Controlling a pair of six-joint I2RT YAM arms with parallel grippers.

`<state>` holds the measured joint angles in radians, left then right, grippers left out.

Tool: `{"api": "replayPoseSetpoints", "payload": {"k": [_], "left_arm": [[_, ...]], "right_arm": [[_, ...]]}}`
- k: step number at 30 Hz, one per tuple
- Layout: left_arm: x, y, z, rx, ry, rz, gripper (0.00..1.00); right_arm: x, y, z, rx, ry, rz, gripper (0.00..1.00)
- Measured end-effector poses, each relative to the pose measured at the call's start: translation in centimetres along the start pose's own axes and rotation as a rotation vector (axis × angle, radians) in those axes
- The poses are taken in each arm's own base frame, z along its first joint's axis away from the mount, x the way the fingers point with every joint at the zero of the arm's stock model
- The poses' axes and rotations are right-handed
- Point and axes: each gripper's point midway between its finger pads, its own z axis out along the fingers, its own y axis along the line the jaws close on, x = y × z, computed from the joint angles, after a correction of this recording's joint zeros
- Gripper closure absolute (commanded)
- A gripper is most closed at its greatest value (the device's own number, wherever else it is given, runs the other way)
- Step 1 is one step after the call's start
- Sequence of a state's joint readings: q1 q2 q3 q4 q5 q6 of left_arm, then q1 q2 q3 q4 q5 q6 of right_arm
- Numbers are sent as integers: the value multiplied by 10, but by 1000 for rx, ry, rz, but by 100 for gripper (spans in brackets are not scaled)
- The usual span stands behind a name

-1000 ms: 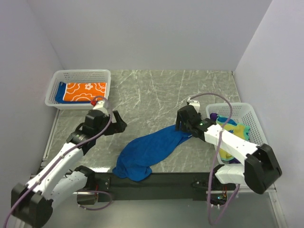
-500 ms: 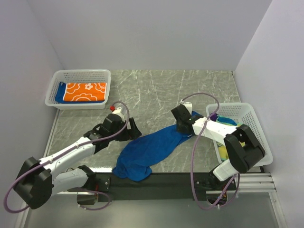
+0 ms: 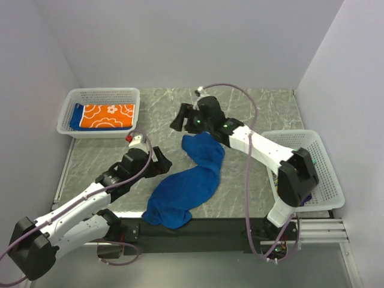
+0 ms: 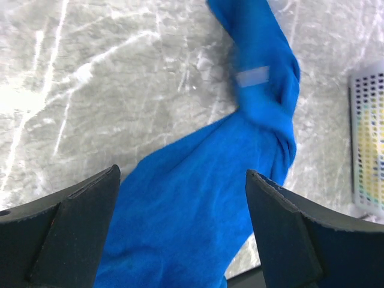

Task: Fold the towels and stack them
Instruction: Flatten out the crumpled towel

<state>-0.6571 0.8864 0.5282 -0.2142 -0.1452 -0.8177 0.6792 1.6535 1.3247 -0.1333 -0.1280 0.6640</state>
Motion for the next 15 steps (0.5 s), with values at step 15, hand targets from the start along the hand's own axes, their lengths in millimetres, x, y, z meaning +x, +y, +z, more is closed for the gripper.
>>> {"api": "replayPoseSetpoints", "payload": {"k": [15], "left_arm": [[-1, 3, 71, -191, 68, -17, 23]], "right_arm": [[-10, -130, -28, 295, 69, -276, 27]]}}
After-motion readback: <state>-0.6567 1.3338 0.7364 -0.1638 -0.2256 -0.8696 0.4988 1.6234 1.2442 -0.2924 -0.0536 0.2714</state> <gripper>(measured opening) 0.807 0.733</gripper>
